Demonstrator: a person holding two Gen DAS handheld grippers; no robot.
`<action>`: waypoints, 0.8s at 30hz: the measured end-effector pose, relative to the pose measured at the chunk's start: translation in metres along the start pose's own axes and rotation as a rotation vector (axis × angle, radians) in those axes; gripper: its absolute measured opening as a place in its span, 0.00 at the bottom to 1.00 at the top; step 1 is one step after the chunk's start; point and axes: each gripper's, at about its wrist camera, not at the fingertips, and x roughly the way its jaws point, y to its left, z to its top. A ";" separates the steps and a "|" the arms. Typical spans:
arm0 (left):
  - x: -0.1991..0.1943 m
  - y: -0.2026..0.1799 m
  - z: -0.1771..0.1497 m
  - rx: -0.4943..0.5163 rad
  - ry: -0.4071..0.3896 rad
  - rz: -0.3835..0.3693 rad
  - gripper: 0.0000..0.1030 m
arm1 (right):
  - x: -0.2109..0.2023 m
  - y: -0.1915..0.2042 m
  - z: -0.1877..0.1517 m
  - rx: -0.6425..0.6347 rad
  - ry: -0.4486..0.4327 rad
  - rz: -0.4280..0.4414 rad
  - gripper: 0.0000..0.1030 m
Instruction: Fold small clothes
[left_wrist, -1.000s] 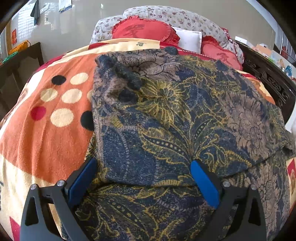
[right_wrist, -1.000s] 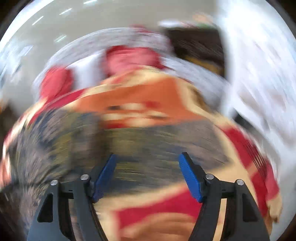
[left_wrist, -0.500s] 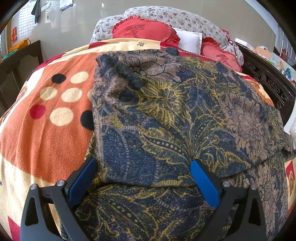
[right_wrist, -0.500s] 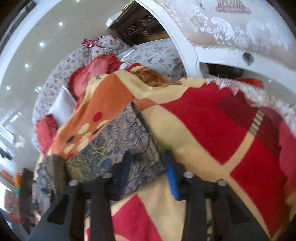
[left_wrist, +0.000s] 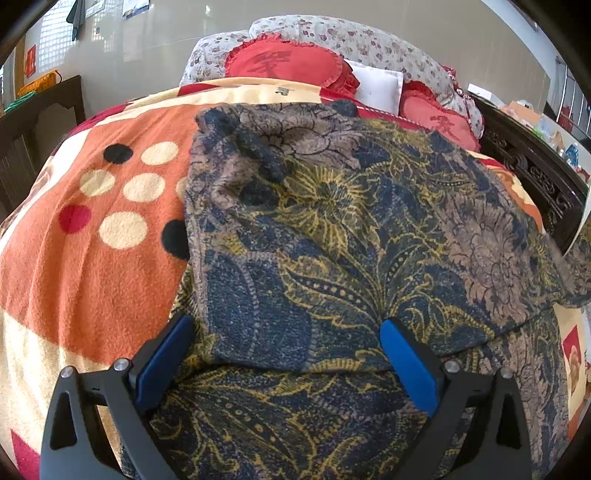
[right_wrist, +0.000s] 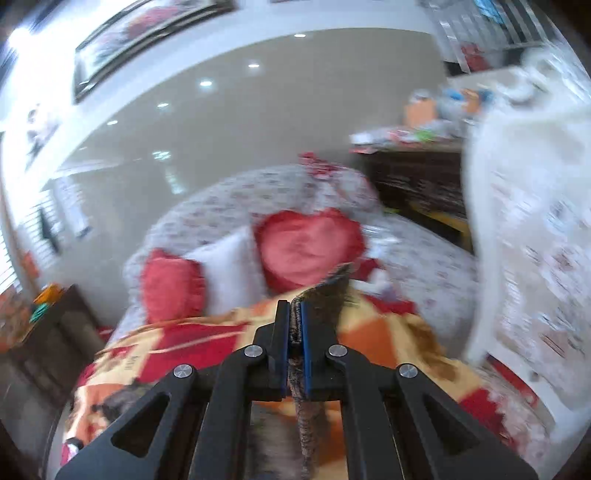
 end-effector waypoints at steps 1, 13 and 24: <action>-0.001 0.001 0.000 -0.005 -0.002 -0.006 1.00 | 0.005 0.018 -0.002 -0.016 0.012 0.037 0.00; -0.004 0.007 0.000 -0.044 -0.017 -0.049 1.00 | 0.148 0.248 -0.198 -0.192 0.422 0.431 0.00; -0.035 0.001 0.012 -0.054 -0.140 -0.100 1.00 | 0.150 0.216 -0.318 -0.209 0.647 0.300 0.12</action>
